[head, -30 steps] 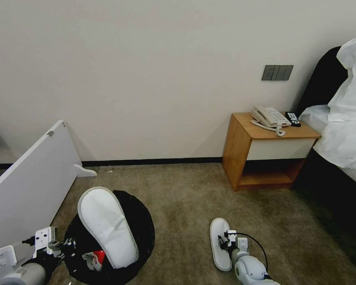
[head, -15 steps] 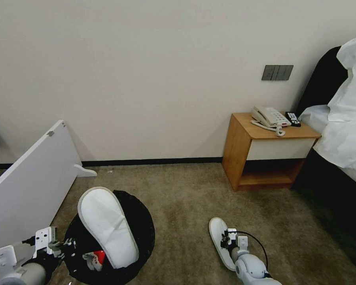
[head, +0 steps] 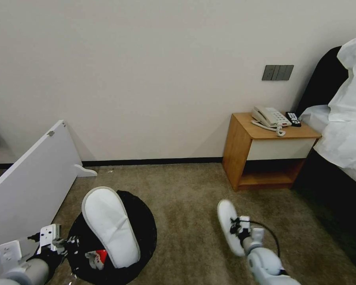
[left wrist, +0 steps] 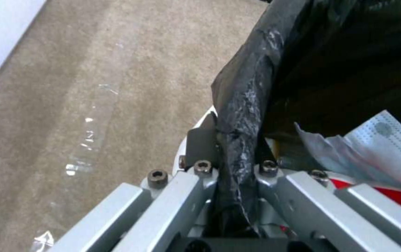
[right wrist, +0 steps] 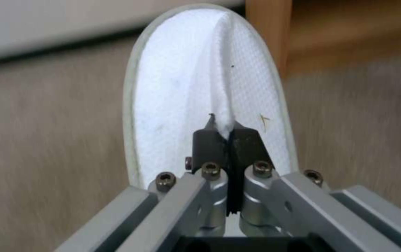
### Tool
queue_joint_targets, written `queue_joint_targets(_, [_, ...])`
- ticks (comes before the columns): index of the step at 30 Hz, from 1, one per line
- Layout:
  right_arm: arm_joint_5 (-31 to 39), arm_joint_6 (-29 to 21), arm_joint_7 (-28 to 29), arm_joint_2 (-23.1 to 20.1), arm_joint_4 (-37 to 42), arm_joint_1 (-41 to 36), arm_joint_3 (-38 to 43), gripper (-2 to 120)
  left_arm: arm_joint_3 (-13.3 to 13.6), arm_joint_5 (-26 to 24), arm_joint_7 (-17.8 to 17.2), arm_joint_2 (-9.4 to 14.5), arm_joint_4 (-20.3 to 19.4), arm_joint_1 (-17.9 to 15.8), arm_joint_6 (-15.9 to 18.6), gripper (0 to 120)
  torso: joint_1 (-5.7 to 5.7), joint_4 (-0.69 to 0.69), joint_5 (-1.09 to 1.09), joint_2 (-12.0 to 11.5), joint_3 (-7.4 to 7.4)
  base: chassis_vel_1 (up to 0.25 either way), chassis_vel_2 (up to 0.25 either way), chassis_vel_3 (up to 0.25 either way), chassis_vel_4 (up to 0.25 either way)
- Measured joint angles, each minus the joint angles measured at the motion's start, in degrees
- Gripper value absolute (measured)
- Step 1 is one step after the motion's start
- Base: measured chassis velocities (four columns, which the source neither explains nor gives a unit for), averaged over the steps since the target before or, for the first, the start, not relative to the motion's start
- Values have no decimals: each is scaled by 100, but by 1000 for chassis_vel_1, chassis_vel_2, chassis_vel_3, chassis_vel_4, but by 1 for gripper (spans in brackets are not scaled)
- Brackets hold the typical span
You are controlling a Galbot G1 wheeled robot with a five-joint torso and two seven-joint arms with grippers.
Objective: Pick up the trash bin, then pick up the garbage from the floor and place it into the trash bin.
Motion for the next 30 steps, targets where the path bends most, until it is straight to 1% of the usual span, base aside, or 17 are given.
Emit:
queue_joint_targets(1, [135, 132, -41, -90, 284, -81, 97, 0, 24, -42, -4, 40, 41, -28, 0, 2, 0, 4, 2, 0, 0, 0, 0, 0, 0])
queue_joint_targets(2, [135, 132, -41, -90, 284, -81, 97, 0, 24, -42, -4, 40, 41, -28, 0, 2, 0, 4, 2, 0, 0, 0, 0, 0, 0])
queue_joint_targets(5, [276, 263, -53, -187, 702, -198, 236, 0, 72, -101, 2, 84, 124, -80, 0, 2, 0, 5, 2, 0, 0, 0, 0, 0, 0])
queue_joint_targets(6, [390, 327, -54, -257, 1042, -300, 332, 0, 108, -119, 14, 101, 171, -110, 0, 2, 0, 4, 0, 0, 0, 0, 0, 0, 0])
queue_joint_targets(7, [561, 399, -59, -407, 1590, -482, 432, 0, 176, -133, 35, 123, 234, -146, 0, 2, 0, 2, 2, 0, 0, 0, 0, 0, 0])
queue_joint_targets(8, [561, 399, -59, -407, 1590, -482, 432, 0, 176, -133, 35, 123, 234, -146, 0, 2, 0, 2, 2, 0, 0, 0, 0, 0, 0])
queue_joint_targets(11, [955, 571, -133, -885, 2563, -704, 396, 0, 272, -139, 53, 155, 304, -183, 0, 2, 0, 1, 0, 0, 0, 0, 0, 0, 0])
queue_joint_targets(12, [955, 571, -133, -885, 2563, -704, 396, 0, 272, -139, 53, 155, 304, -183, 0, 2, 0, 1, 0, 0, 0, 0, 0, 0, 0])
queue_joint_targets(13, [1124, 646, -194, -1074, 2817, -682, 278, 0, 279, -138, 54, 157, 306, -180, 0, 2, 0, 2, 1, 0, 0, 0, 0, 0, 0])
queue_joint_targets(14, [1124, 646, -194, -1074, 2817, -682, 278, 0, 279, -138, 54, 157, 306, -180, 0, 2, 0, 2, 1, 0, 0, 0, 0, 0, 0])
queue_joint_targets(16, [1444, 742, -312, -1372, 3235, -439, -23, 0, 281, -126, 51, 144, 283, -161, 0, 2, 0, 4, 1, 0, 0, 0, 0, 0, 0])
queue_joint_targets(20, [1739, 846, -435, -1594, 3529, -93, -395, 0, 281, -110, 41, 111, 239, -135, 0, 2, 0, 4, 1, 0, 0, 0, 0, 0, 0])
queue_joint_targets(22, [2053, 1005, -628, -1830, 3774, 356, -882, 0, 281, -58, 31, 71, 197, -82, 0, 2, 0, 4, 1, 0, 0, 0, 0, 0, 0])
queue_joint_targets(26, [2339, 980, -713, -1969, 3963, 693, -1199, 0, 279, -28, 22, 51, 167, -46, 1, 2, 0, 4, 0, 0, 0, 0, 0, 0, 0])
queue_joint_targets(28, [2826, 885, -727, -2100, 4221, 1297, -1761, 0, 279, 3, 16, 38, 132, -10, 1, 2, 0, 1, 1, 0, 1, 0, 0, 0, 0])
queue_joint_targets(29, [3007, 855, -729, -2118, 4306, 1652, -2041, 0, 282, 19, 15, 36, 126, -5, 1, 2, 0, 3, 0, 0, 0, 0, 0, 0, 0])
queue_joint_targets(30, [3007, 855, -729, -2118, 4306, 1652, -2041, 0, 282, 19, 15, 36, 126, -5, 1, 2, 0, 3, 0, 0, 0, 0, 0, 0, 0])
